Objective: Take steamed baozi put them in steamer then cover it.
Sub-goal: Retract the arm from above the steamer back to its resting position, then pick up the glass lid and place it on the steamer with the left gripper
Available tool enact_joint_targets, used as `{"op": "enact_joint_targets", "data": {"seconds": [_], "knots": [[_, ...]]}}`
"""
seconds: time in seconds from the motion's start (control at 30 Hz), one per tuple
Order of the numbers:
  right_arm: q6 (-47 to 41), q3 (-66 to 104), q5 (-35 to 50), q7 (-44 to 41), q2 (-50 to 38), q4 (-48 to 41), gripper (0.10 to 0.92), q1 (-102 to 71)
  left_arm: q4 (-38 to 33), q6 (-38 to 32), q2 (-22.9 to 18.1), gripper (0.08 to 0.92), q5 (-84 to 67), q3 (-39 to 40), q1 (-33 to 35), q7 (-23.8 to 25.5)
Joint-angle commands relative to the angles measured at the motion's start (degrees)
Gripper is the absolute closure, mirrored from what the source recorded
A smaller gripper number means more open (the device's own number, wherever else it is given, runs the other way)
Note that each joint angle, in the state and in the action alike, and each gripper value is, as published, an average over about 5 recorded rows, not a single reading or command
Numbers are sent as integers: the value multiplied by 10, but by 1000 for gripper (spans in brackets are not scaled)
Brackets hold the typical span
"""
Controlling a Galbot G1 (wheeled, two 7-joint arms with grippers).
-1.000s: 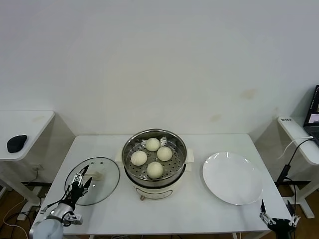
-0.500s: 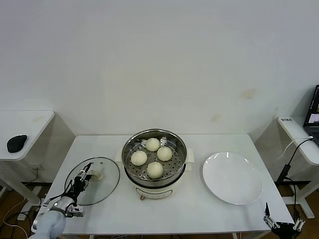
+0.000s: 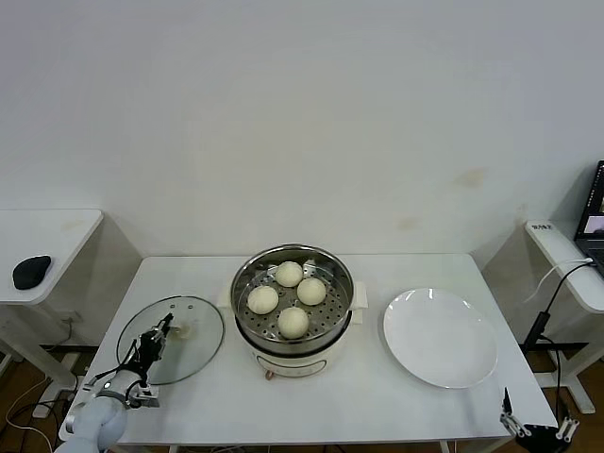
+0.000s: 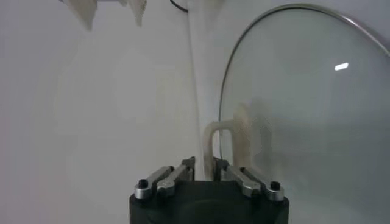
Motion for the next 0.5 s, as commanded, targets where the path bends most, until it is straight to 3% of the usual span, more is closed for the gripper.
{"op": "enact_joint_targets", "data": {"seconds": [0.03,0.27,0.5], "knots": [[1,-5,-7,0,0,-1,203,-1,-37,2,-2,866,-8,-14,16,-19],[-1,-21,-24,1,-2,9,203,-3,-170,49,-6,868,-20,-67,93,-21],[-6,-43,-51,4,-8,28,203,-12,-325,126,-4,868,-65,-117,190,18]]}}
